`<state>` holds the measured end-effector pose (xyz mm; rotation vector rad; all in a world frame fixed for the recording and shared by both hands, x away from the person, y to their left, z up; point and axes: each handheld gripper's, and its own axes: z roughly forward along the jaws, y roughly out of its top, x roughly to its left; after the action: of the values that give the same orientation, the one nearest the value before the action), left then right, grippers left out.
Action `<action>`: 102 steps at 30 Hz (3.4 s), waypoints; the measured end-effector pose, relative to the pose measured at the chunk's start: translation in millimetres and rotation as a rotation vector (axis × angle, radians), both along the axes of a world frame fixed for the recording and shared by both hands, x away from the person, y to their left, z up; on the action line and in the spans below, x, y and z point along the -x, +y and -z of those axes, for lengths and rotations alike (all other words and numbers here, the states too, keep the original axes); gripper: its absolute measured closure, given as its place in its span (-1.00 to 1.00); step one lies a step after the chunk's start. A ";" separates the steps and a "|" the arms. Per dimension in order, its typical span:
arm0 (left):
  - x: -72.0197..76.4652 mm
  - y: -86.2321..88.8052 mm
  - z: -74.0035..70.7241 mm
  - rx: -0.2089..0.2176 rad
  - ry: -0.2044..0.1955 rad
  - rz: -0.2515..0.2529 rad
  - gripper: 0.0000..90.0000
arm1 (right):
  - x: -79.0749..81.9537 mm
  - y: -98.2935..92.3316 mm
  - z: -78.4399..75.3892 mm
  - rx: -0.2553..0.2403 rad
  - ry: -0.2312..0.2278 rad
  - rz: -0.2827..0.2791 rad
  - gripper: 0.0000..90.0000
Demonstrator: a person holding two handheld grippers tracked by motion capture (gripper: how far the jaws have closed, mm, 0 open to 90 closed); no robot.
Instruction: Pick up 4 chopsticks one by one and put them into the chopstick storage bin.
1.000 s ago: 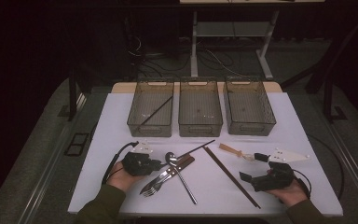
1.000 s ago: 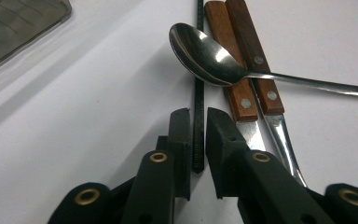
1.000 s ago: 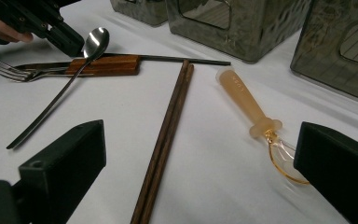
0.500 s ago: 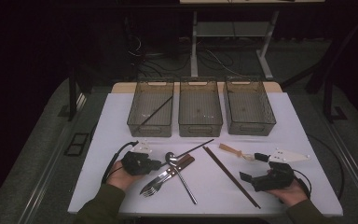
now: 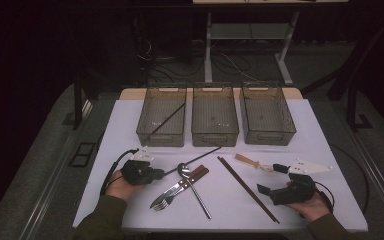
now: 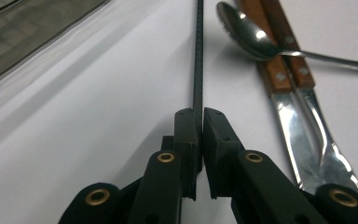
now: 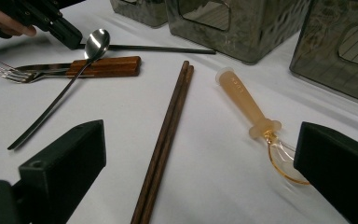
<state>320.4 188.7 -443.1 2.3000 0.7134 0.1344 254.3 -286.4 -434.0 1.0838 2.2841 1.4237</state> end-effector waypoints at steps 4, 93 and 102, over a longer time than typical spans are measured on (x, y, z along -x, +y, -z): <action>-2.5 6.4 0.9 0.006 -0.001 0.006 0.86 | -0.2 0.1 0.0 0.000 -0.003 -0.002 -0.95; -6.6 4.3 -21.9 0.102 -0.055 -0.032 0.90 | -2.0 3.8 3.9 0.016 0.008 -0.022 -0.95; -1.5 8.2 -30.5 0.124 -0.068 -0.034 0.90 | -2.2 3.1 3.7 0.014 0.004 -0.019 -0.95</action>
<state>321.9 196.9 -412.6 2.1554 0.7065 0.1783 256.5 -283.4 -437.6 1.0649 2.3095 1.4112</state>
